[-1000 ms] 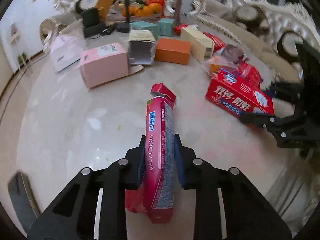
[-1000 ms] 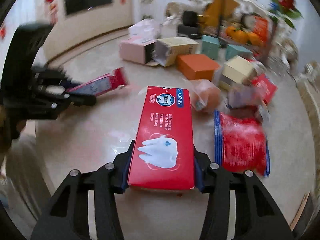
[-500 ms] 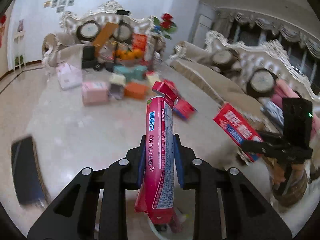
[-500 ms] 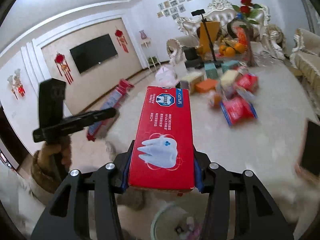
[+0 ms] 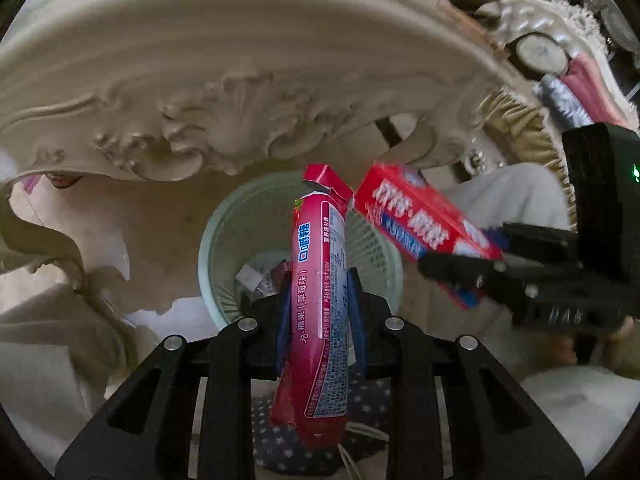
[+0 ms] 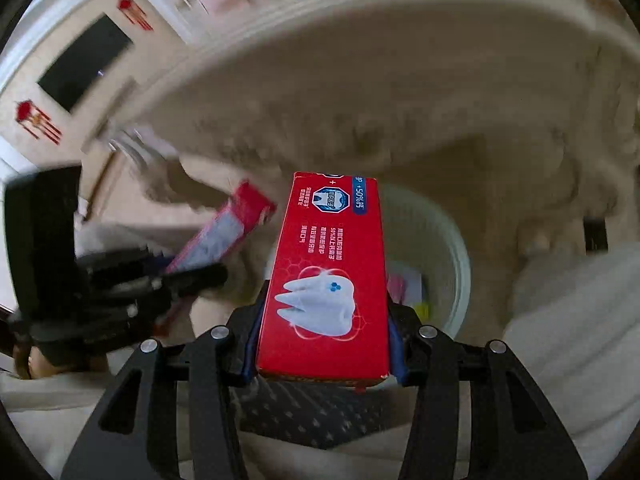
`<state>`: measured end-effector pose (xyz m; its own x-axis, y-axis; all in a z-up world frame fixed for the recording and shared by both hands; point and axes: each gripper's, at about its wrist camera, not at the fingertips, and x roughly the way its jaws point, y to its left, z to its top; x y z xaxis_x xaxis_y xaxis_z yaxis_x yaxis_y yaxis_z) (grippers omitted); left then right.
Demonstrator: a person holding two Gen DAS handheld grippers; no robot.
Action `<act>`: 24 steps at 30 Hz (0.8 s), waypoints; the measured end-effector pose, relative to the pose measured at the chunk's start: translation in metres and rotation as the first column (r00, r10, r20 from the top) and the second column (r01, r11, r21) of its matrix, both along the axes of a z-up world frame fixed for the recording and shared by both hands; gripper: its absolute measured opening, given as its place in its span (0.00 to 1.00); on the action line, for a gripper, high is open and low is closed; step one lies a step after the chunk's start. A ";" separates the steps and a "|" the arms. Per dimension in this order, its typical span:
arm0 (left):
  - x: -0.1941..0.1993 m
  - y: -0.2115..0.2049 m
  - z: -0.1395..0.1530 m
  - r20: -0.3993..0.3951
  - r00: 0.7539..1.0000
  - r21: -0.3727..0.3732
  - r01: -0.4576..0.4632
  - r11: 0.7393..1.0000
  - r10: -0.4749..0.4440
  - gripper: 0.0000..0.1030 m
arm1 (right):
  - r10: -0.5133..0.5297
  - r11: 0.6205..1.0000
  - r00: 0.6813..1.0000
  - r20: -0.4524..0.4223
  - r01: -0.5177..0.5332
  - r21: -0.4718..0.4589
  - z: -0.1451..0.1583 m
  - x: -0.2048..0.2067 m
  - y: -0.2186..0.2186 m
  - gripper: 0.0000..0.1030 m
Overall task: Collect trash
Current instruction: 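Lower both items over the wastebasket and open both tools, then grasp pink SIXIN box with left tool while right tool grasps red snack packet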
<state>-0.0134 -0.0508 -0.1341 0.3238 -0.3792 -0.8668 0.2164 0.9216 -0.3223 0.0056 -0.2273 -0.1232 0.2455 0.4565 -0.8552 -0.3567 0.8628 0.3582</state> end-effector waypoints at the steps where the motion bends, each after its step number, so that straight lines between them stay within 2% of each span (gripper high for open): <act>1: 0.004 -0.003 -0.006 -0.008 1.000 0.014 0.005 1.000 -0.005 0.25 | -0.004 1.000 1.000 -0.008 0.004 -0.021 -0.006 0.003 0.001 0.45; 5: 0.011 -0.010 -0.023 -0.045 0.999 0.040 0.022 0.999 -0.020 0.25 | -0.038 0.998 0.999 -0.036 0.036 -0.057 -0.028 0.007 -0.004 0.45; 11: 0.013 -0.015 -0.046 -0.088 0.996 0.058 0.038 0.998 -0.033 0.25 | -0.040 0.996 0.998 -0.054 0.035 -0.081 -0.038 0.013 -0.005 0.45; 12: 0.015 -0.015 -0.048 -0.085 0.996 0.066 0.034 0.997 -0.028 0.33 | -0.039 0.996 0.998 -0.051 0.034 -0.087 -0.037 0.014 -0.005 0.45; 13: 0.017 -0.015 -0.050 -0.084 0.996 0.085 0.027 0.996 -0.020 0.47 | -0.036 0.995 0.998 -0.052 0.031 -0.091 -0.038 0.015 -0.004 0.46; 14: 0.019 -0.017 -0.050 -0.084 0.996 0.103 0.019 0.994 -0.010 0.81 | -0.038 0.995 0.998 -0.054 0.032 -0.099 -0.039 0.015 -0.004 0.47; 15: 0.020 -0.016 -0.052 -0.079 0.997 0.122 0.005 0.993 0.005 0.86 | -0.041 0.993 0.998 -0.056 0.035 -0.113 -0.041 0.016 -0.002 0.53; 16: 0.020 -0.014 -0.053 -0.075 0.997 0.126 0.002 0.992 0.007 0.86 | -0.050 0.991 0.998 -0.049 0.043 -0.124 -0.041 0.015 -0.003 0.61; 17: 0.020 -0.013 -0.053 -0.069 0.998 0.131 -0.001 0.991 0.010 0.86 | -0.057 0.990 0.997 -0.041 0.051 -0.131 -0.041 0.015 -0.004 0.62; 21: 0.020 -0.004 -0.054 -0.041 0.998 0.172 -0.037 0.984 0.044 0.86 | -0.086 0.987 0.995 -0.060 0.076 -0.139 -0.044 0.018 -0.009 0.62; 24: 0.019 0.002 -0.054 -0.040 0.997 0.166 -0.052 0.985 0.059 0.86 | -0.088 0.987 0.994 -0.067 0.078 -0.138 -0.044 0.019 -0.008 0.62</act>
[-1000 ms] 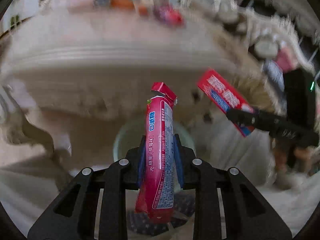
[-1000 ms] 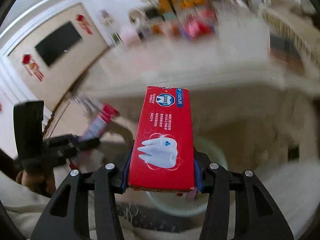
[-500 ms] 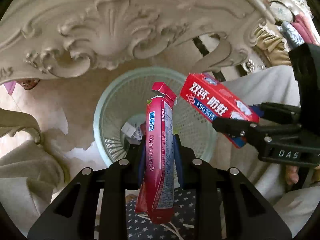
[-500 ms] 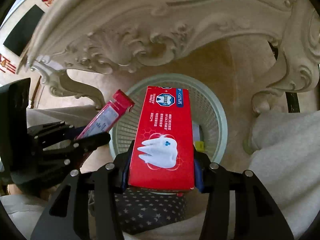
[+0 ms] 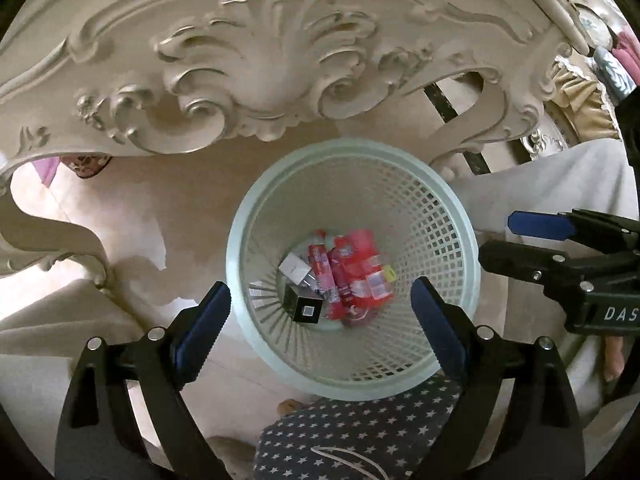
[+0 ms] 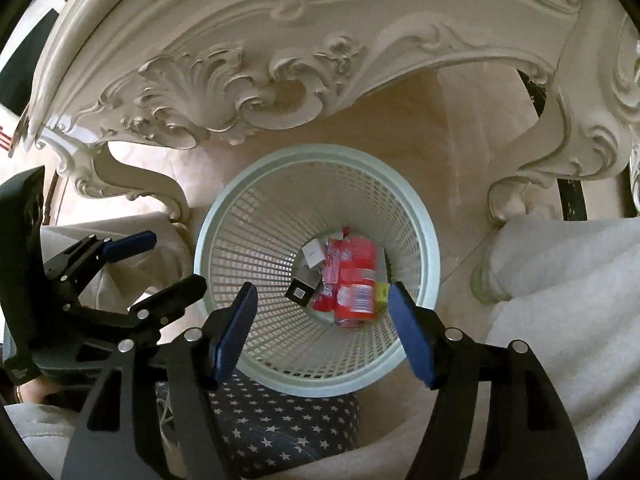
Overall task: Collect trash
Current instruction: 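Grasp pink SIXIN box with left tool while right tool grasps red snack packet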
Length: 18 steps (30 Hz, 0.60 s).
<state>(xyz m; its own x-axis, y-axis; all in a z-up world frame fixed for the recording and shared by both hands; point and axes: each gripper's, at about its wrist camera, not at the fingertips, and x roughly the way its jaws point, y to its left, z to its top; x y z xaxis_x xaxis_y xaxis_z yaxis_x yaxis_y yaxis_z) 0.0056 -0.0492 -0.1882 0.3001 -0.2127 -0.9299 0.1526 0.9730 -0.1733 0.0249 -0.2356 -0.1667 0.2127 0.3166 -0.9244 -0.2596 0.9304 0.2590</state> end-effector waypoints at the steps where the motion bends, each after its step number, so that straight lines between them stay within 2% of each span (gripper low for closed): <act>1: 0.000 0.002 0.000 -0.003 1.000 -0.005 -0.006 1.000 0.006 0.86 | 0.009 1.000 1.000 0.002 -0.009 -0.005 0.001 -0.001 0.001 0.62; 3: -0.002 0.004 0.002 -0.003 1.000 -0.007 -0.009 1.000 0.009 0.86 | 0.027 0.999 1.000 0.007 -0.027 -0.017 0.004 -0.004 0.006 0.62; 6: -0.012 0.006 0.022 0.036 0.999 -0.024 0.009 1.000 -0.008 0.86 | 0.091 0.996 0.995 0.046 -0.091 -0.002 0.028 -0.015 0.010 0.62; 9: -0.024 0.013 0.065 0.117 0.993 -0.062 0.033 0.998 -0.025 0.86 | 0.109 0.989 0.979 0.172 -0.124 0.083 0.082 -0.023 0.001 0.62; 11: -0.027 0.024 0.101 0.186 0.982 -0.099 0.033 0.995 -0.014 0.86 | 0.076 0.988 0.948 0.308 -0.113 0.102 0.125 -0.016 -0.010 0.62; 12: -0.026 0.034 0.126 0.243 0.970 -0.107 0.024 0.994 0.003 0.86 | 0.054 0.990 0.930 0.364 -0.097 0.100 0.141 -0.009 -0.015 0.62; 14: -0.021 0.049 0.163 0.338 0.940 -0.074 -0.015 0.997 0.039 0.86 | 0.009 0.993 0.881 0.472 -0.062 0.097 0.172 0.019 -0.022 0.62; 15: -0.012 0.062 0.184 0.402 0.913 -0.040 -0.054 0.998 0.066 0.86 | 0.002 0.994 0.869 0.495 -0.055 0.091 0.178 0.028 -0.023 0.63; 16: -0.004 0.071 0.197 0.445 0.892 -0.019 -0.083 0.996 0.083 0.86 | -0.006 0.995 0.844 0.536 -0.046 0.084 0.187 0.046 -0.021 0.63; 18: 0.024 0.092 0.220 0.517 0.845 0.031 -0.181 0.983 0.139 0.86 | -0.009 0.996 0.822 0.569 -0.043 0.078 0.195 0.077 -0.015 0.63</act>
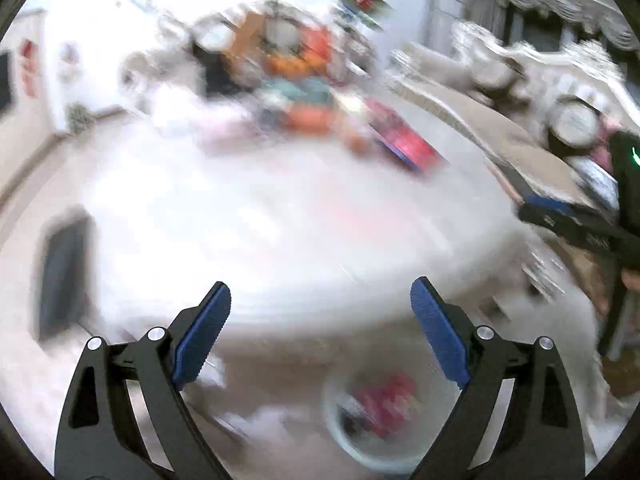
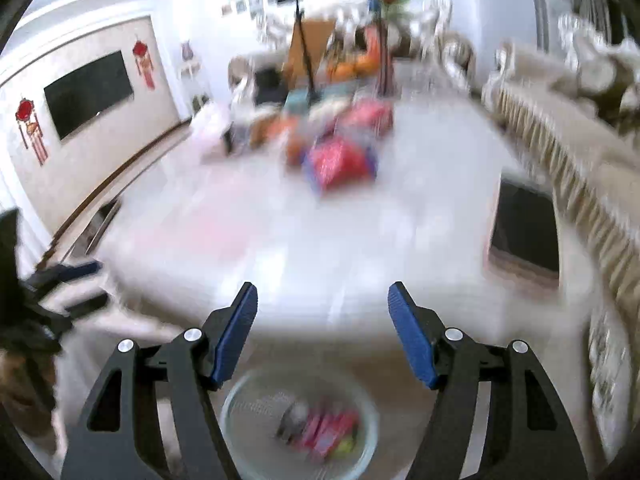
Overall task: Collect trash
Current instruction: 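Grasp pink SIXIN box with left tool while right tool grasps red snack packet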
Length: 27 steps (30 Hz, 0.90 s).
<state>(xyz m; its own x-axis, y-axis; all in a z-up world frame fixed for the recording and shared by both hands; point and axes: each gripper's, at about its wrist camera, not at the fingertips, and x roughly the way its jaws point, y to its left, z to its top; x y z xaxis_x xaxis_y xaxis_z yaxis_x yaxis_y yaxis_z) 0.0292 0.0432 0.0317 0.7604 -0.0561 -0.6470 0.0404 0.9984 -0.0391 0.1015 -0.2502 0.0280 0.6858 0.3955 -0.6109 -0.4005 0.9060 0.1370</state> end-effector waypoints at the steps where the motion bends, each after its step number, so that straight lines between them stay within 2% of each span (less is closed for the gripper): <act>1: 0.014 0.009 0.007 0.020 0.999 0.012 -0.035 0.999 0.034 0.86 | 0.007 1.000 1.000 0.001 -0.007 0.002 0.002 0.020 0.006 0.63; 3: 0.057 0.033 0.017 0.049 0.994 0.003 -0.093 0.996 0.093 0.86 | 0.015 1.000 1.000 -0.002 -0.015 -0.003 0.003 0.051 0.018 0.63; 6: 0.117 0.051 0.017 0.013 0.985 0.026 -0.173 0.985 0.173 0.86 | 0.015 0.998 1.000 -0.011 -0.015 -0.056 0.000 0.088 0.037 0.63; 10: 0.182 0.060 0.009 -0.011 0.978 0.036 -0.208 0.977 0.208 0.86 | 0.017 0.997 0.999 -0.038 -0.019 -0.073 -0.006 0.119 0.049 0.63; 13: 0.217 0.062 0.004 -0.031 0.977 0.049 -0.211 0.976 0.213 0.86 | 0.027 0.997 0.999 -0.042 -0.029 -0.072 -0.008 0.127 0.054 0.62; 16: 0.241 0.060 -0.008 -0.066 0.976 0.040 -0.203 0.978 0.206 0.86 | 0.038 0.995 0.998 -0.044 -0.042 -0.089 -0.012 0.132 0.058 0.62; 20: 0.264 0.063 -0.024 -0.107 0.966 0.080 -0.227 0.971 0.235 0.87 | 0.047 0.991 0.998 -0.040 -0.051 -0.124 -0.017 0.140 0.064 0.63; 22: 0.267 0.070 -0.027 -0.137 0.963 0.041 -0.228 0.973 0.232 0.87 | 0.048 0.990 0.998 -0.038 -0.052 -0.133 -0.020 0.143 0.065 0.62; 24: 0.263 0.078 -0.025 -0.124 0.970 -0.010 -0.214 0.977 0.212 0.87 | 0.050 0.989 0.997 -0.051 -0.057 -0.135 -0.023 0.145 0.065 0.63; 27: 0.261 0.083 -0.026 -0.138 0.974 0.009 -0.182 0.983 0.182 0.87 | 0.058 0.990 0.996 -0.062 -0.066 -0.125 -0.024 0.145 0.063 0.62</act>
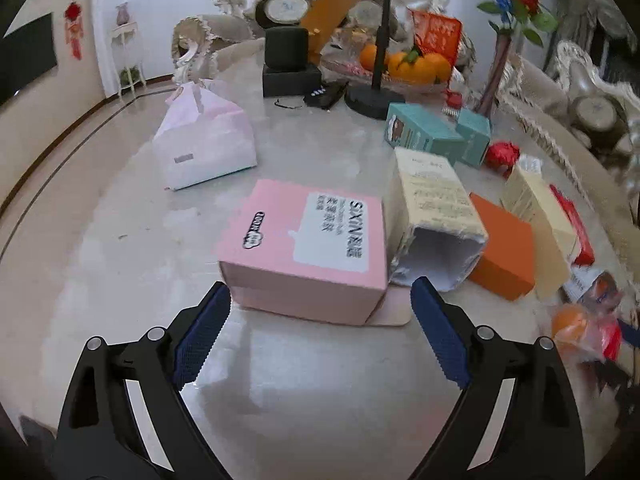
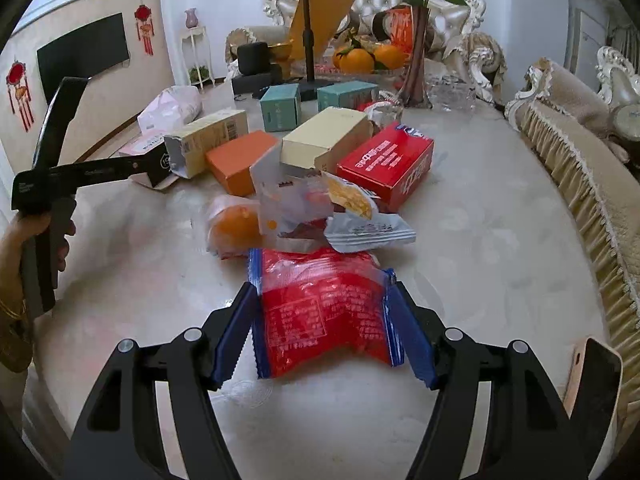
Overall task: Collect trash
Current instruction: 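Grasp pink SIXIN box with left tool while right tool grasps red snack packet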
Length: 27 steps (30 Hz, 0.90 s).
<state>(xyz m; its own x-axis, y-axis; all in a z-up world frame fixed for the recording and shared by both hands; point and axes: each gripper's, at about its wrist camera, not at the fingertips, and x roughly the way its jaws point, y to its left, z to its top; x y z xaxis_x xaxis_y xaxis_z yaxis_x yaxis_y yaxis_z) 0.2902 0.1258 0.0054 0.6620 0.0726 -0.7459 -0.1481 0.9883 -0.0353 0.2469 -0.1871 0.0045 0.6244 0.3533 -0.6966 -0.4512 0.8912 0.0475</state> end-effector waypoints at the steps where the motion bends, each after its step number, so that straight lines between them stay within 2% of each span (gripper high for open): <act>1: 0.003 0.001 -0.002 -0.014 1.000 0.014 0.025 1.000 -0.025 0.87 | 0.002 1.000 1.000 0.001 -0.002 0.003 0.000 -0.001 0.000 0.63; 5: 0.016 0.005 -0.009 -0.062 0.994 0.102 0.092 0.991 -0.086 0.87 | 0.001 1.000 1.000 -0.004 -0.001 -0.010 0.000 0.001 0.002 0.63; 8: 0.024 0.008 -0.011 -0.077 0.991 0.091 0.113 0.989 -0.106 0.87 | 0.002 1.000 1.000 -0.011 -0.002 -0.011 0.000 0.002 0.003 0.63; 10: 0.026 0.010 -0.011 -0.077 0.991 0.054 0.112 0.992 -0.107 0.87 | -0.004 1.000 1.000 -0.014 0.004 -0.014 0.000 0.003 0.004 0.63; 13: 0.024 0.019 -0.009 -0.038 0.996 -0.069 0.081 0.994 -0.084 0.86 | -0.007 1.000 1.000 -0.010 0.007 -0.020 0.000 0.003 0.005 0.62; 14: 0.023 0.024 -0.009 -0.035 0.998 -0.105 0.053 0.993 -0.057 0.82 | -0.008 1.000 1.000 -0.010 0.008 -0.019 0.000 0.002 0.005 0.62; 15: 0.023 0.027 -0.011 -0.039 0.998 -0.132 0.051 0.990 -0.057 0.79 | -0.010 1.000 1.000 -0.009 0.010 -0.016 0.000 0.002 0.005 0.59; 16: 0.021 0.029 -0.012 -0.040 0.998 -0.157 0.047 0.986 -0.054 0.79 | -0.009 1.000 1.000 -0.003 0.009 -0.016 0.000 0.000 0.005 0.51; 17: 0.020 0.030 -0.012 -0.040 0.998 -0.154 0.042 0.987 -0.049 0.78 | -0.005 1.000 1.000 -0.004 0.005 -0.012 0.001 -0.001 0.004 0.46; 20: 0.013 0.029 -0.010 -0.045 0.999 -0.126 0.020 0.992 -0.025 0.78 | 0.001 1.000 1.000 -0.004 -0.001 0.010 0.003 -0.008 0.002 0.40; 23: 0.004 0.031 -0.008 -0.044 0.999 -0.135 0.008 0.991 -0.014 0.78 | 0.004 0.998 1.000 0.005 -0.004 0.058 0.008 -0.017 -0.003 0.38; 27: -0.030 0.027 0.011 0.030 0.999 -0.142 0.025 0.990 -0.021 0.77 | 0.009 0.993 1.000 0.012 -0.010 0.120 0.018 -0.031 -0.014 0.38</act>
<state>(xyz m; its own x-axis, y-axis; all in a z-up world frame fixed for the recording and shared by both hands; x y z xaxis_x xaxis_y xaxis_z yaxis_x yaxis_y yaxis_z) 0.2602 0.1533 0.0162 0.6836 -0.0487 -0.7282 -0.1224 0.9760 -0.1801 0.2160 -0.2011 0.0230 0.6285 0.4399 -0.6414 -0.4606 0.8750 0.1488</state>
